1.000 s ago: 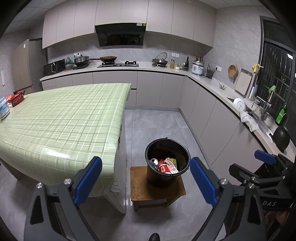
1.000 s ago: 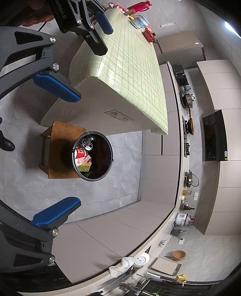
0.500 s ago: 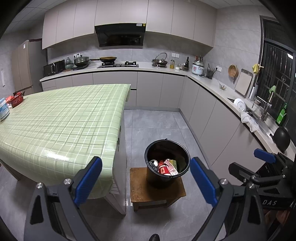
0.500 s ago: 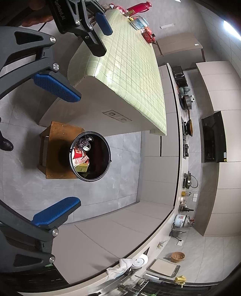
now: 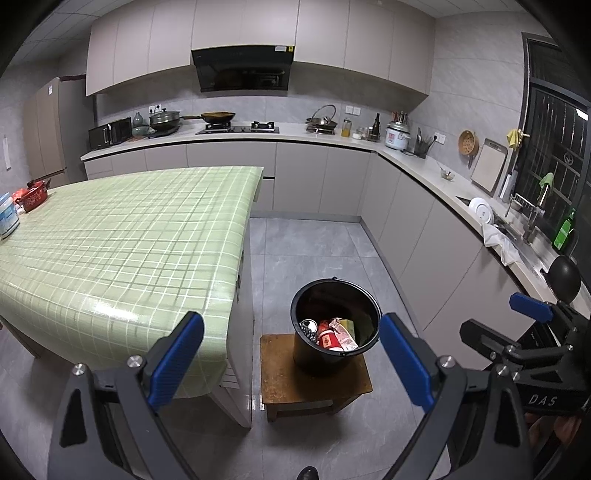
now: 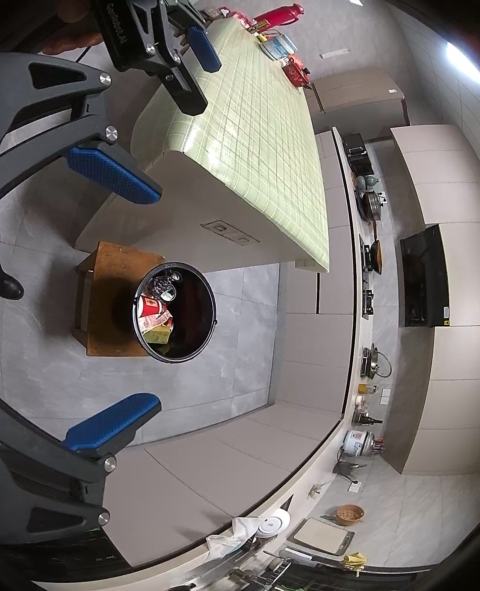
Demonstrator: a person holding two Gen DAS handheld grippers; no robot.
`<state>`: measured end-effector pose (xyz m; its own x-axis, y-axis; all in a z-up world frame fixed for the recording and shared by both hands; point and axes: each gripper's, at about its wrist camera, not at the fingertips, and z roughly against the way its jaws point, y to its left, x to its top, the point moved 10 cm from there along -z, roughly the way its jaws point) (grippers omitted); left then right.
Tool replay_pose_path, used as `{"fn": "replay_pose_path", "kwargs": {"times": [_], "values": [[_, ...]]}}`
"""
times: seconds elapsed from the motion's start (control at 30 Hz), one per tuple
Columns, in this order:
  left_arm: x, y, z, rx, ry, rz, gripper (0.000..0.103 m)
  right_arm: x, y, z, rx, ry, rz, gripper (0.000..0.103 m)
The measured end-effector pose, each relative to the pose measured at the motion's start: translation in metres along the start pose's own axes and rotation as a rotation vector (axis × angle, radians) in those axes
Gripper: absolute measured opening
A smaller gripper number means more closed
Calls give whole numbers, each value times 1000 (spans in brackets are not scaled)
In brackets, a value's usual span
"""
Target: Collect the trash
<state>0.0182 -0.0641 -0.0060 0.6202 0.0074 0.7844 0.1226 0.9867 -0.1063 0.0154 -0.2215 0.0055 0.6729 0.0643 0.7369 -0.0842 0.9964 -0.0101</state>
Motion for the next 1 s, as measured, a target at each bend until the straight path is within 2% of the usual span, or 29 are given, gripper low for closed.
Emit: {"fn": "replay_pose_path", "kwargs": {"times": [1.0], "values": [[3,-5,-1,4,-8,10,97,5,-2,2,-2,-8,4,103]]}}
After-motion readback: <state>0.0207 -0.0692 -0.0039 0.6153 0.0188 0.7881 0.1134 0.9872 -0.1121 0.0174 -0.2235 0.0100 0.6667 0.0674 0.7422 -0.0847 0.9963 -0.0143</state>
